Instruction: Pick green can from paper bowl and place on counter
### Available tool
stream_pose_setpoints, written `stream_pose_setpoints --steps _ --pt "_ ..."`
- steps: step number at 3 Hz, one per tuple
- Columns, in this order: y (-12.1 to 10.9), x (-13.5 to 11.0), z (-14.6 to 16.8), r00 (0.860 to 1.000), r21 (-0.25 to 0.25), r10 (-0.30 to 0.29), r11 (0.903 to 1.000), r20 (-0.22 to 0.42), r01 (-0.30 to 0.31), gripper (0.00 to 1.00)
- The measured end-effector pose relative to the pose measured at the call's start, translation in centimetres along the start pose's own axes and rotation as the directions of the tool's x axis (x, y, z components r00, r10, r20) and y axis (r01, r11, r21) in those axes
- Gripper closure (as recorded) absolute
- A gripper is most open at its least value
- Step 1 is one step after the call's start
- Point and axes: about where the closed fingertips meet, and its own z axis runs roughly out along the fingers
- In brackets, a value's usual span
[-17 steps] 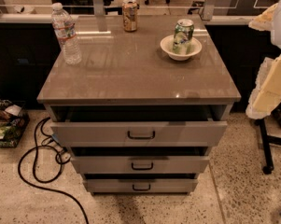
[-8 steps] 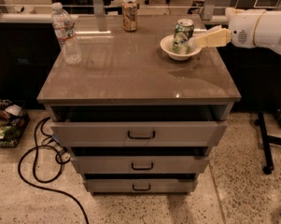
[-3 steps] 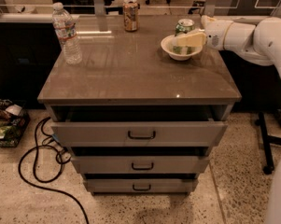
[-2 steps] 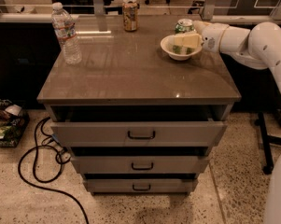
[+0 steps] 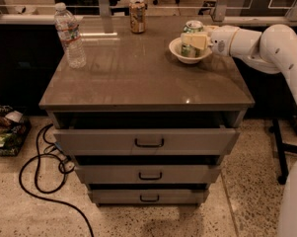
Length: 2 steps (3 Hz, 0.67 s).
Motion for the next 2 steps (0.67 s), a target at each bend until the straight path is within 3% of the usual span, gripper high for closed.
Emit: stream_pose_setpoints --steps 1,2 --pt "0.19 0.04 0.3 1.0 -0.005 0.001 1.0 0.0 -0.001 0.87" --pt "0.38 0.07 0.6 1.0 -0.009 0.002 1.0 -0.001 -0.002 1.0"
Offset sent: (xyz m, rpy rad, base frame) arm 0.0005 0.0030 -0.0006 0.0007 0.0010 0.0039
